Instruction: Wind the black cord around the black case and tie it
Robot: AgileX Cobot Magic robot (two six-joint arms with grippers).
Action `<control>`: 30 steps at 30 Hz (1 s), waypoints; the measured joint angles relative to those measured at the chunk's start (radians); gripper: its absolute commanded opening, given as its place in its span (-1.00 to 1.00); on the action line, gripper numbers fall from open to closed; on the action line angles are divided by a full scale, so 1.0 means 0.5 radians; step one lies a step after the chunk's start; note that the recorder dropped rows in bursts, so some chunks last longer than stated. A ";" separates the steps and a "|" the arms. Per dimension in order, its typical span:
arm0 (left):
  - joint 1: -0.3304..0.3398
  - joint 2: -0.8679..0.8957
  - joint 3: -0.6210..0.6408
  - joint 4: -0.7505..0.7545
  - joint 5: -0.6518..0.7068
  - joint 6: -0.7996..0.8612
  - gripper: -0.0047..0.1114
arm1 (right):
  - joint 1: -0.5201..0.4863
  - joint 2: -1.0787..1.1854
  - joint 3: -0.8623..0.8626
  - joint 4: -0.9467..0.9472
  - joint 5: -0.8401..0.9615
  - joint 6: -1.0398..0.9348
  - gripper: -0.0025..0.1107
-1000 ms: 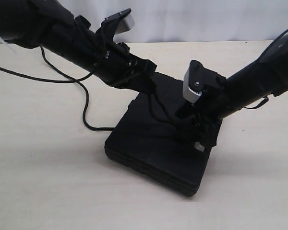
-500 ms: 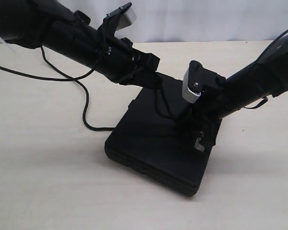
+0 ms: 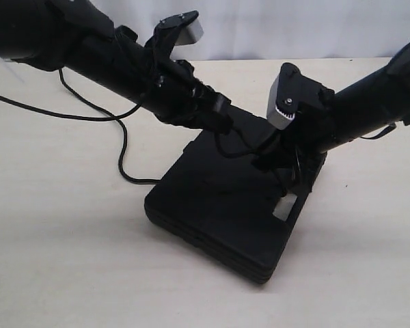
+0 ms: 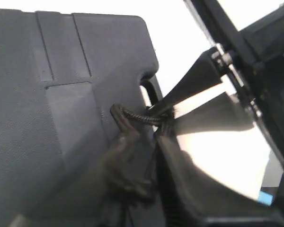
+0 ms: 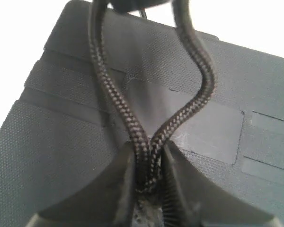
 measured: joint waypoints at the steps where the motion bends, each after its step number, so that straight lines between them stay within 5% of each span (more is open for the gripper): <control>1: 0.000 -0.003 0.000 0.033 0.000 -0.019 -0.20 | 0.000 0.000 0.000 0.000 0.000 0.010 -0.88; 6: 0.000 -0.029 0.000 0.175 -0.041 -0.123 0.14 | 0.000 -0.003 0.000 0.000 0.000 0.028 -0.88; 11: 0.004 -0.188 -0.076 0.538 -0.198 -0.181 0.25 | 0.000 -0.003 0.000 0.000 0.000 0.061 -0.88; 15: 0.187 -0.319 -0.137 1.115 -0.443 -0.929 0.24 | 0.000 -0.003 0.000 0.000 0.000 0.109 -0.88; 18: 0.516 -0.093 -0.169 1.395 -0.361 -1.419 0.24 | 0.000 -0.003 0.000 0.000 0.000 0.172 -0.88; 22: 0.749 0.443 -0.431 1.377 -0.093 -1.566 0.24 | 0.000 -0.003 0.000 0.000 0.000 0.190 -0.88; 30: 0.756 0.933 -0.745 1.369 -0.139 -1.720 0.24 | 0.000 -0.003 0.000 0.000 0.000 0.211 -0.88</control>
